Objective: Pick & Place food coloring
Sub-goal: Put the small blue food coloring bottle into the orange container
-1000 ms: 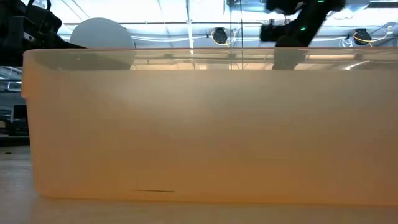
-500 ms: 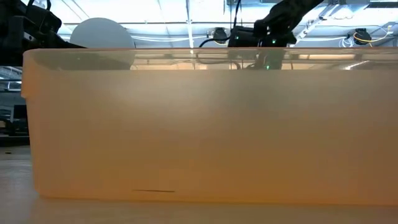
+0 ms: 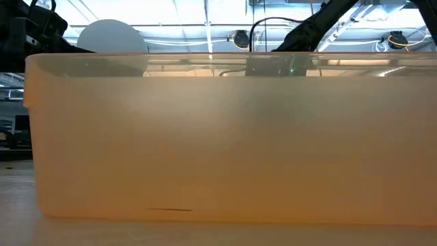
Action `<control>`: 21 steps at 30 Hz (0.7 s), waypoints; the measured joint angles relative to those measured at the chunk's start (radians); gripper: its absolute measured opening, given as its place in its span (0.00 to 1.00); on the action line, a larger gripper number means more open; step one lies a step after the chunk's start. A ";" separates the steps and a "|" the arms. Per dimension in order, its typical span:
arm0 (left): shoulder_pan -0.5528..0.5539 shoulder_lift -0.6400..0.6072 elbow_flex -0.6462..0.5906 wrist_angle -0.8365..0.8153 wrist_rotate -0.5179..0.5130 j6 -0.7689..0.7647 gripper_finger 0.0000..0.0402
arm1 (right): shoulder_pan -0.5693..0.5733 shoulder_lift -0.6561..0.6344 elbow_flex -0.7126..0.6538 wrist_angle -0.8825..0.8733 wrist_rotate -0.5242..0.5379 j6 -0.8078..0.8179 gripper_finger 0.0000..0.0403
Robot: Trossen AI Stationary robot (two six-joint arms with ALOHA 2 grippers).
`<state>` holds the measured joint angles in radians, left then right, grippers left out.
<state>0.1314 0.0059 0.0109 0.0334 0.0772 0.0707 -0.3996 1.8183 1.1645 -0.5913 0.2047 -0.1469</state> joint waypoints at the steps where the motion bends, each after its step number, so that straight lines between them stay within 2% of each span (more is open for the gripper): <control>1: 0.000 0.000 0.000 0.000 0.000 0.000 0.17 | -0.001 0.004 0.000 -0.003 0.000 0.000 0.68; 13: 0.000 0.000 0.000 0.000 0.000 0.000 0.17 | -0.001 0.004 0.000 -0.020 -0.026 0.022 0.59; 21: 0.000 0.000 0.000 0.000 0.000 0.000 0.17 | -0.001 0.004 0.000 -0.021 -0.024 0.056 0.44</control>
<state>0.1314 0.0059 0.0109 0.0334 0.0772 0.0705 -0.4004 1.8225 1.1641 -0.6127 0.1802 -0.0909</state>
